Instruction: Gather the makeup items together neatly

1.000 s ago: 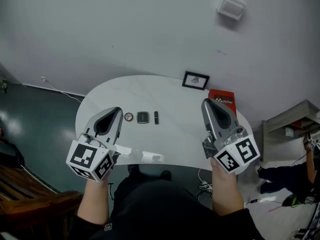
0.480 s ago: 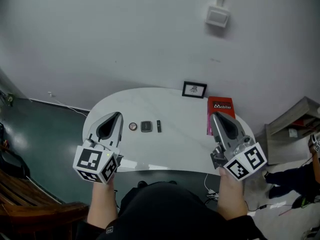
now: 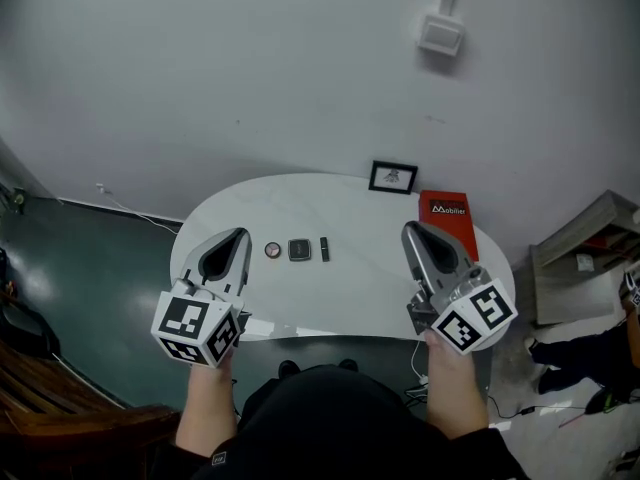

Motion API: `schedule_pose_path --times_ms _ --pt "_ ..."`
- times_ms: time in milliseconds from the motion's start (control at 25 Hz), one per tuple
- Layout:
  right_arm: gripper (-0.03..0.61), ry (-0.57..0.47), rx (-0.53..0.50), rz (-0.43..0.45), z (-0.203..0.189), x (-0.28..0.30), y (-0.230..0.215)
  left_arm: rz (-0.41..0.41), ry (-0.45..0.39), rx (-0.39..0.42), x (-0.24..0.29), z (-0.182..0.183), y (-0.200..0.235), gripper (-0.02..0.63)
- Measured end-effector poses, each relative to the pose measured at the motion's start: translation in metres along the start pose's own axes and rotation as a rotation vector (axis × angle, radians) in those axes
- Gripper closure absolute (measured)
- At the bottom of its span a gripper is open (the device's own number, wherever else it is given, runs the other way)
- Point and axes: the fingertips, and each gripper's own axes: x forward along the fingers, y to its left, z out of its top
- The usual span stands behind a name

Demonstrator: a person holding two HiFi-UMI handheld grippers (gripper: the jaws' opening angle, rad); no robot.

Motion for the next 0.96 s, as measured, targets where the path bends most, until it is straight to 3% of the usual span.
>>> schedule_pose_path --times_ms 960 --pt "0.545 0.008 -0.019 -0.023 -0.001 -0.011 0.005 -0.022 -0.003 -0.008 -0.001 -0.006 -0.006 0.594"
